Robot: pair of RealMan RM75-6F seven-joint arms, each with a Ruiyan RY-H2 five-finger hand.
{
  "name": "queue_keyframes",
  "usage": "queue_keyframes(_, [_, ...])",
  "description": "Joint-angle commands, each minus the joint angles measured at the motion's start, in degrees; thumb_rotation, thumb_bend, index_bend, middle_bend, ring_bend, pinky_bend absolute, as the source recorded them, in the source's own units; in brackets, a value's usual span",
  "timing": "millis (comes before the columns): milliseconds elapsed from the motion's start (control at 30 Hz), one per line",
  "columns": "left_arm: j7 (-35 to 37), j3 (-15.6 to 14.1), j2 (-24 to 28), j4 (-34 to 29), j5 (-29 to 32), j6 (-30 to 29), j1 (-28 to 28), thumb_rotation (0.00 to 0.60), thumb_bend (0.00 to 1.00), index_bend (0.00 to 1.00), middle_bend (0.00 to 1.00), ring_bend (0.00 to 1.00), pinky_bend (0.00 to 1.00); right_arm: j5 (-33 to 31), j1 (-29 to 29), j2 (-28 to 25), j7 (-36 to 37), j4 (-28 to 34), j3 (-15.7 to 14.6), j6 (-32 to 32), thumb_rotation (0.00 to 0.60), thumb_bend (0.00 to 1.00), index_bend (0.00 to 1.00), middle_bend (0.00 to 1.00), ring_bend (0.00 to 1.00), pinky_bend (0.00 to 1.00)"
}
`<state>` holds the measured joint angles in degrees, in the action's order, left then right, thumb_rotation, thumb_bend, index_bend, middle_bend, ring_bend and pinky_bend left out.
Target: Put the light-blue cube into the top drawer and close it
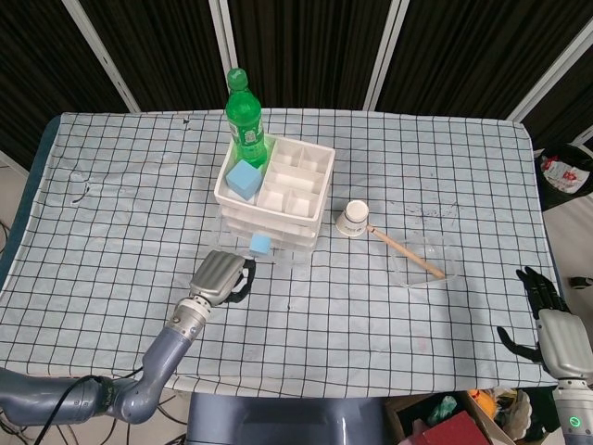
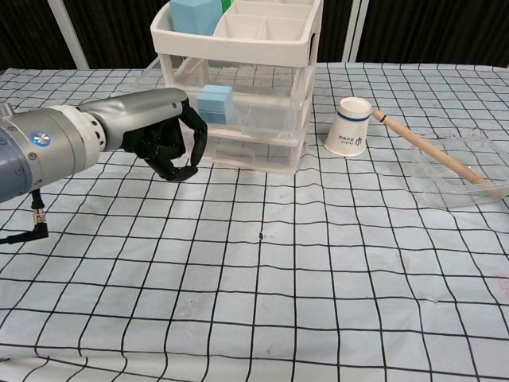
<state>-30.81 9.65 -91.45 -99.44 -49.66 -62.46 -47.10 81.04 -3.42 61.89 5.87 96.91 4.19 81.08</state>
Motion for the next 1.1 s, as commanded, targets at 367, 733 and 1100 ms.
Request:
queue_keyframes(367, [0.34, 2.53, -4.28, 5.60, 1.22, 0.95, -2.14, 0.600, 0.45, 0.68, 1.00, 0.95, 0.91, 0.04, -0.04, -0.10, 0.11, 0.11, -0.07, -0.18, 0.600, 0.25, 0.03, 0.00, 0.00, 0.18])
queue_keyframes(733, [1.36, 4.89, -6.86, 9.55, 2.34, 1.55, -3.54, 0.600, 0.45, 0.68, 1.00, 0.95, 0.91, -0.36, -0.06, -0.21, 0.05, 0.34, -0.08, -0.49, 0.600, 0.25, 0.03, 0.00, 0.00, 0.18])
queue_keyframes(1100, [0.46, 6.76, -9.05, 14.96, 4.30, 2.60, -5.56, 0.600, 0.45, 0.67, 1.00, 0.95, 0.91, -0.47, -0.09, -0.25, -0.01, 0.41, -0.04, -0.58, 0.600, 0.25, 0.03, 0.00, 0.00, 0.18])
